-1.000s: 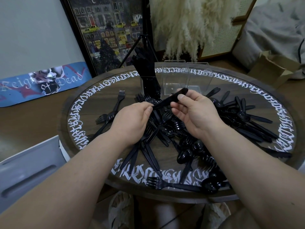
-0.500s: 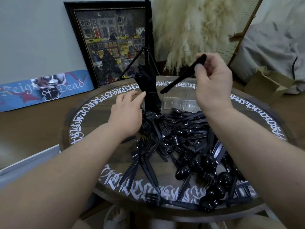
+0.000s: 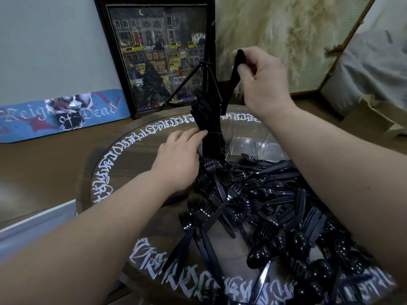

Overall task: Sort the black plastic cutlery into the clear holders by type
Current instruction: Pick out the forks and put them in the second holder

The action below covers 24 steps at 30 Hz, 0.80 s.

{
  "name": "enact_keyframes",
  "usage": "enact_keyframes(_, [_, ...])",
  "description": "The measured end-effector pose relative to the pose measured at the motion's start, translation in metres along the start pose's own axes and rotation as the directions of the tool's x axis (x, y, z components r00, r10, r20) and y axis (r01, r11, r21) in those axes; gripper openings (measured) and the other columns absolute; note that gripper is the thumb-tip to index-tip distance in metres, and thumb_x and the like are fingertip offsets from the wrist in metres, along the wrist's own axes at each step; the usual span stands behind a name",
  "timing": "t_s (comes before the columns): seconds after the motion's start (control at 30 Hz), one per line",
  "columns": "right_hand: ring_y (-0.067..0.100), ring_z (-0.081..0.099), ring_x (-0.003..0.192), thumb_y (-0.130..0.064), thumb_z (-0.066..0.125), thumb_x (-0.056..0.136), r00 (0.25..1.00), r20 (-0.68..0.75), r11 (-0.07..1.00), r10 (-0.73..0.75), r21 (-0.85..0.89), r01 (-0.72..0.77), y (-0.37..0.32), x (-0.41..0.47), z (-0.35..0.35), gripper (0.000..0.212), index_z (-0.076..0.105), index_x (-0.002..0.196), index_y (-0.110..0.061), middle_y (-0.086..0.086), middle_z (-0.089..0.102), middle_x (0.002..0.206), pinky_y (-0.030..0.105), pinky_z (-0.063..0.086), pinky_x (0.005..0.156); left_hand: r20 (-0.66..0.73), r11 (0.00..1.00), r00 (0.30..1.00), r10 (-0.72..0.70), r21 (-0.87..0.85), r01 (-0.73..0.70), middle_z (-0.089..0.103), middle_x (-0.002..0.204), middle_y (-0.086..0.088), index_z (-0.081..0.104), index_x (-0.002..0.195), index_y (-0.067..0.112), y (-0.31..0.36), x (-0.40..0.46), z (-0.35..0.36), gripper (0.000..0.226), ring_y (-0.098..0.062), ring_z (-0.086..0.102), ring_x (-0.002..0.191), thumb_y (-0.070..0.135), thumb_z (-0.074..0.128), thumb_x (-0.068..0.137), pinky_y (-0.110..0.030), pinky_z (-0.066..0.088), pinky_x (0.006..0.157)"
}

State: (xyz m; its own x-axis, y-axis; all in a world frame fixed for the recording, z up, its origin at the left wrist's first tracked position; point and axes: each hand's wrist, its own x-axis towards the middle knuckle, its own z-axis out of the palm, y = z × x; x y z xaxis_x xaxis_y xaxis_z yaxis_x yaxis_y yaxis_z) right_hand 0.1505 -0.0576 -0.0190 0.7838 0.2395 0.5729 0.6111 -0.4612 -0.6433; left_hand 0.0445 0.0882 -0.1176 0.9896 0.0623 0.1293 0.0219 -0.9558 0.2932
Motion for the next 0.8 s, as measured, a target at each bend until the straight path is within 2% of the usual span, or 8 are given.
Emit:
enact_keyframes(0.07, [0.001,0.058,0.091,-0.007,0.049,0.094,0.999,-0.002,0.999,-0.035,0.015,0.035,-0.002,0.001,-0.002,0.028,0.066,0.112,-0.018,-0.026,0.057,0.087,0.013,0.045,0.083,-0.007,1.0,1.0,0.019,-0.011,-0.019,0.024,0.155,0.007,0.023,0.15,0.03,-0.001,0.001,0.0,0.059,-0.025,0.019,0.139,0.015,0.041,0.095,-0.047,0.031,0.109])
enact_keyframes(0.13, [0.003,0.059,0.091,-0.007,0.049,0.093,0.998,0.017,0.998,-0.057,0.022,0.057,-0.002,-0.001,-0.002,0.028,0.066,0.112,-0.018,-0.026,0.057,0.087,0.02,0.048,0.086,-0.019,0.999,0.999,0.029,-0.024,-0.03,0.026,0.154,0.007,0.026,0.149,0.029,0.0,0.002,0.0,0.059,-0.026,0.021,0.138,0.013,0.041,0.094,-0.049,0.031,0.109])
enact_keyframes(0.27, [0.011,0.062,0.089,-0.01,0.049,0.093,0.995,-0.001,0.995,-0.099,-0.011,0.099,-0.004,-0.006,-0.006,0.028,0.066,0.114,-0.018,-0.016,0.062,0.088,0.031,0.05,0.086,-0.023,0.999,0.999,0.031,-0.036,-0.032,0.027,0.154,0.007,0.027,0.148,0.029,-0.001,0.002,0.0,0.058,-0.026,0.021,0.138,0.012,0.041,0.094,-0.049,0.03,0.109])
enact_keyframes(0.4, [-0.001,0.056,0.094,-0.008,0.048,0.094,0.993,0.007,0.993,-0.118,-0.022,0.118,-0.004,-0.009,-0.01,0.031,0.064,0.119,-0.016,-0.018,0.06,0.096,0.015,0.045,0.086,-0.035,0.999,0.999,0.034,-0.04,-0.035,0.027,0.154,0.007,0.027,0.149,0.028,-0.002,0.001,0.002,0.059,-0.026,0.022,0.137,0.011,0.041,0.094,-0.048,0.03,0.109])
enact_keyframes(0.6, [0.011,0.06,0.105,-0.007,0.048,0.094,0.974,0.218,0.99,-0.055,-0.112,0.081,0.011,-0.017,0.014,0.033,0.064,0.122,-0.015,-0.002,0.068,0.113,0.012,0.038,0.087,-0.064,0.999,0.997,0.038,-0.023,-0.039,0.031,0.151,0.005,0.029,0.148,0.027,-0.001,0.002,0.006,0.061,-0.024,0.025,0.135,0.01,0.043,0.091,-0.049,0.033,0.107])
enact_keyframes(0.67, [0.016,0.061,0.107,-0.011,0.05,0.094,0.961,0.276,0.974,-0.026,-0.21,0.087,0.018,-0.02,0.025,0.031,0.064,0.121,-0.017,0.0,0.069,0.113,0.016,0.04,0.089,-0.078,0.998,0.996,0.051,-0.017,-0.052,0.032,0.15,0.006,0.031,0.147,0.026,-0.001,0.002,0.008,0.062,-0.024,0.026,0.134,0.01,0.045,0.09,-0.049,0.034,0.106])
enact_keyframes(0.73, [0.023,0.062,0.105,-0.016,0.049,0.095,0.944,0.329,0.941,-0.003,-0.318,0.114,0.026,-0.021,0.036,0.029,0.066,0.118,-0.018,0.003,0.07,0.111,0.028,0.045,0.091,-0.091,0.998,0.994,0.053,-0.02,-0.055,0.033,0.15,0.006,0.032,0.147,0.026,-0.001,0.002,0.009,0.061,-0.024,0.027,0.134,0.009,0.044,0.089,-0.049,0.034,0.107])
enact_keyframes(0.8, [0.029,0.062,0.101,-0.018,0.044,0.098,0.925,0.378,0.917,0.031,-0.38,0.125,0.03,-0.021,0.043,0.028,0.067,0.114,-0.016,0.007,0.07,0.107,0.038,0.047,0.086,-0.098,0.998,0.994,0.052,-0.023,-0.054,0.033,0.15,0.006,0.032,0.146,0.026,-0.002,0.002,0.01,0.061,-0.024,0.027,0.134,0.009,0.043,0.089,-0.049,0.033,0.107])
